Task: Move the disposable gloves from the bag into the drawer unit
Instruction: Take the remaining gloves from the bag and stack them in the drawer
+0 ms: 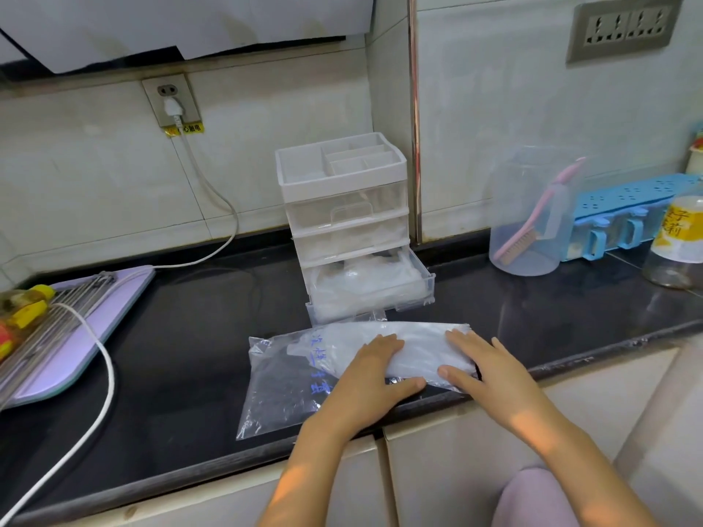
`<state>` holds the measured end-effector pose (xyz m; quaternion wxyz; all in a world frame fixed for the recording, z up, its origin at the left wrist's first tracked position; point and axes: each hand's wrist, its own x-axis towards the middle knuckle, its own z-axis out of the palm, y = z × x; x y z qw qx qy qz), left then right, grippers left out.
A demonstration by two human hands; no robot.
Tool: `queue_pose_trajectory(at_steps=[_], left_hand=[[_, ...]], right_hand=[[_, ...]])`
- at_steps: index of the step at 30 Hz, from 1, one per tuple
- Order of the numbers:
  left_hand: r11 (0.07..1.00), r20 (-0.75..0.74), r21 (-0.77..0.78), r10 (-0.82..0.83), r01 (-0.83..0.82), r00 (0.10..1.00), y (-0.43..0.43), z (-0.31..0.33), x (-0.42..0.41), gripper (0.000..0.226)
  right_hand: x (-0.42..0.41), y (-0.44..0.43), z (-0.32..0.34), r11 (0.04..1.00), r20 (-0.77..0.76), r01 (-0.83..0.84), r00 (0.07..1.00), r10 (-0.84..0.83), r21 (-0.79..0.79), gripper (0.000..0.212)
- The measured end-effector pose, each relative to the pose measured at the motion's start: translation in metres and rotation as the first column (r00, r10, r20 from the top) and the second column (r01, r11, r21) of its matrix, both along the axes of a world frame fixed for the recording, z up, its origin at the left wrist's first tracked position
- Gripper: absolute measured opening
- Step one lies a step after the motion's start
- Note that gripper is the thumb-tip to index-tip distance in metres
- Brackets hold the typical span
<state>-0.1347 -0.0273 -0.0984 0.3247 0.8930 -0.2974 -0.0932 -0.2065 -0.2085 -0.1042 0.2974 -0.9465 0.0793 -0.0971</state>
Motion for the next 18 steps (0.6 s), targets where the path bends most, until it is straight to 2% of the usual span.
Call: queue_pose_trajectory(at_steps=[3, 6, 7, 9, 13, 18], left_hand=[[0.999, 0.011, -0.03, 0.011, -0.011, 1.0, 0.003, -0.003, 0.001, 0.064], [0.998, 0.02, -0.064, 0.008, -0.006, 1.0, 0.005, -0.002, 0.0, 0.058], [0.997, 0.016, -0.078, 0.007, -0.006, 1.0, 0.005, -0.001, 0.0, 0.056], [0.994, 0.01, -0.111, 0.01, -0.009, 1.0, 0.005, 0.0, -0.001, 0.054], [0.986, 0.058, -0.161, 0.045, -0.035, 0.997, 0.004, 0.003, -0.005, 0.053], [0.984, 0.289, -0.172, 0.013, 0.039, 0.957, -0.007, 0.008, -0.012, 0.051]], right_hand=[[-0.002, 0.006, -0.008, 0.995, 0.065, 0.066, 0.995, -0.071, 0.071, 0.041], [-0.003, 0.013, -0.011, 0.984, 0.212, 0.116, 0.967, -0.143, 0.133, 0.01], [-0.004, 0.014, -0.01, 0.98, 0.232, 0.131, 0.959, -0.163, 0.148, 0.005], [-0.005, 0.016, -0.006, 0.976, 0.268, 0.136, 0.947, -0.179, 0.172, 0.013], [-0.003, 0.018, 0.008, 0.967, 0.341, 0.114, 0.921, -0.189, 0.227, 0.009], [0.004, 0.013, 0.023, 0.967, 0.335, 0.126, 0.921, -0.197, 0.223, 0.012]])
